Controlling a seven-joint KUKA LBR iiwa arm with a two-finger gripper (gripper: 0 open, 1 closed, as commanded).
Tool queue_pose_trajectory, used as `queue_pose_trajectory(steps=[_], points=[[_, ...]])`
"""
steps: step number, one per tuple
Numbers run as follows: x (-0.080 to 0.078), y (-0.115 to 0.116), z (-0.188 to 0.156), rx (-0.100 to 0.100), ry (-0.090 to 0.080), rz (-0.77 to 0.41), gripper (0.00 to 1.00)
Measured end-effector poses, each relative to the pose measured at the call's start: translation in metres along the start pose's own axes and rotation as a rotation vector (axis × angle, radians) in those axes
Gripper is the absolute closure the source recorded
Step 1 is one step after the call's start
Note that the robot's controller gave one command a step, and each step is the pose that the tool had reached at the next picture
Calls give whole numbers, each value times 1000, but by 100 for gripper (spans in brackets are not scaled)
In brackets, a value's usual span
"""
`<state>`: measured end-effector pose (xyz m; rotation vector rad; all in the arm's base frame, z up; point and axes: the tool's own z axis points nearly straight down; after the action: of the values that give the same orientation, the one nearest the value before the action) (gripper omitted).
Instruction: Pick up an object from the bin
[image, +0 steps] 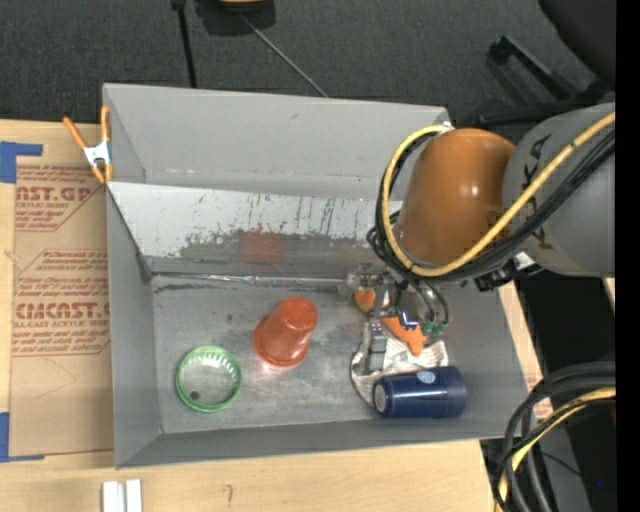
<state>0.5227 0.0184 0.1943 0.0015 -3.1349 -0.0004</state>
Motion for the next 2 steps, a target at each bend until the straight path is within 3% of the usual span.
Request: queue_pose_trajectory(steps=[1, 2], points=[[-2, 0, -5, 0, -8, 1, 0], [-19, 37, 35, 1, -16, -53, 0]])
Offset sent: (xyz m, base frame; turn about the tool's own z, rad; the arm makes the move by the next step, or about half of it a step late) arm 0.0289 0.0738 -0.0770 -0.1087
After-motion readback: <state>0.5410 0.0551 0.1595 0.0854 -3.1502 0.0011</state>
